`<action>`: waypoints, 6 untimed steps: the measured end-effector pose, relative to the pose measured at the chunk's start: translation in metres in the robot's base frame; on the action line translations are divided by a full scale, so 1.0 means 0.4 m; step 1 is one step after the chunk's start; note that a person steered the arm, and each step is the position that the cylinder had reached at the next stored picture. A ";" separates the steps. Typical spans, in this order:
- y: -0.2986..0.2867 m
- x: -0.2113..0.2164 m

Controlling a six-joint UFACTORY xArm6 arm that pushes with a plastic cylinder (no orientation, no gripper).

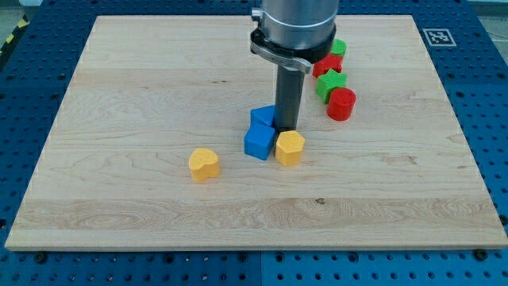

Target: Separate the green star and red circle

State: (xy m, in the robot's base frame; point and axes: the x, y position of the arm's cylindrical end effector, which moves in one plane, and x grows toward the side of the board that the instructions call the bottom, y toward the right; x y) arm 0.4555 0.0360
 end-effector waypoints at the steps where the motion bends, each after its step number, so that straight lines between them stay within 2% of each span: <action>1: 0.000 -0.075; 2: 0.084 -0.133; 3: 0.274 -0.143; 4: 0.452 -0.022; 5: 0.472 0.105; 6: 0.475 0.048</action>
